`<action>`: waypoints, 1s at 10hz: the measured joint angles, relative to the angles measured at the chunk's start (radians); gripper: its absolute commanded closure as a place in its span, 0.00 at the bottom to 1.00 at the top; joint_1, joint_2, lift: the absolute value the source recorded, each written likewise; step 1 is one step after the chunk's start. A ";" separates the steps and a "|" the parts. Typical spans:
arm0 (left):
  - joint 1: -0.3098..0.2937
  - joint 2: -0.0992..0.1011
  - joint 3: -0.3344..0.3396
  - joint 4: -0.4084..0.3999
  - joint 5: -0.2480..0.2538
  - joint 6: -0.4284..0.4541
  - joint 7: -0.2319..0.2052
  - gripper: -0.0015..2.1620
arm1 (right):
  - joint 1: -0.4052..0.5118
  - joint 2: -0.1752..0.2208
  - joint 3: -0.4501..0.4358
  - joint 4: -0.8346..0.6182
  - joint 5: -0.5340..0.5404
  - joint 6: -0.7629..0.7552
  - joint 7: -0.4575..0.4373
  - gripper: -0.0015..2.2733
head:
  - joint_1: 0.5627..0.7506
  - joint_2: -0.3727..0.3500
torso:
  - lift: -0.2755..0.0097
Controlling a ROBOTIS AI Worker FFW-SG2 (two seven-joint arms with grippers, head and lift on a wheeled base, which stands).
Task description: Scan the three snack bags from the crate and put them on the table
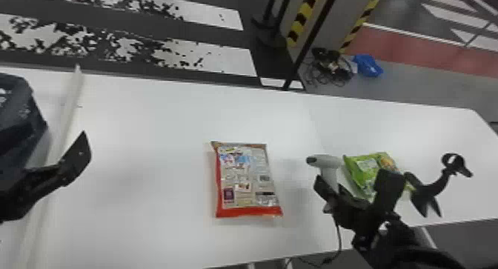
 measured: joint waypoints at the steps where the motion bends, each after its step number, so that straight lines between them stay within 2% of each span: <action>1: -0.003 0.001 -0.004 0.000 0.000 0.000 0.000 0.03 | 0.044 0.020 -0.016 -0.067 -0.032 0.031 0.008 0.96 | 0.70 0.06 | 0.64; 5: -0.004 0.004 -0.003 0.000 0.008 -0.003 0.009 0.03 | 0.116 0.088 0.016 -0.136 -0.072 0.060 0.056 0.96 | 0.70 0.15 | 0.64; 10: -0.003 -0.003 -0.008 -0.003 0.008 -0.003 0.023 0.03 | 0.142 0.100 0.100 -0.167 -0.080 0.086 0.077 0.96 | 0.70 0.26 | 0.64</action>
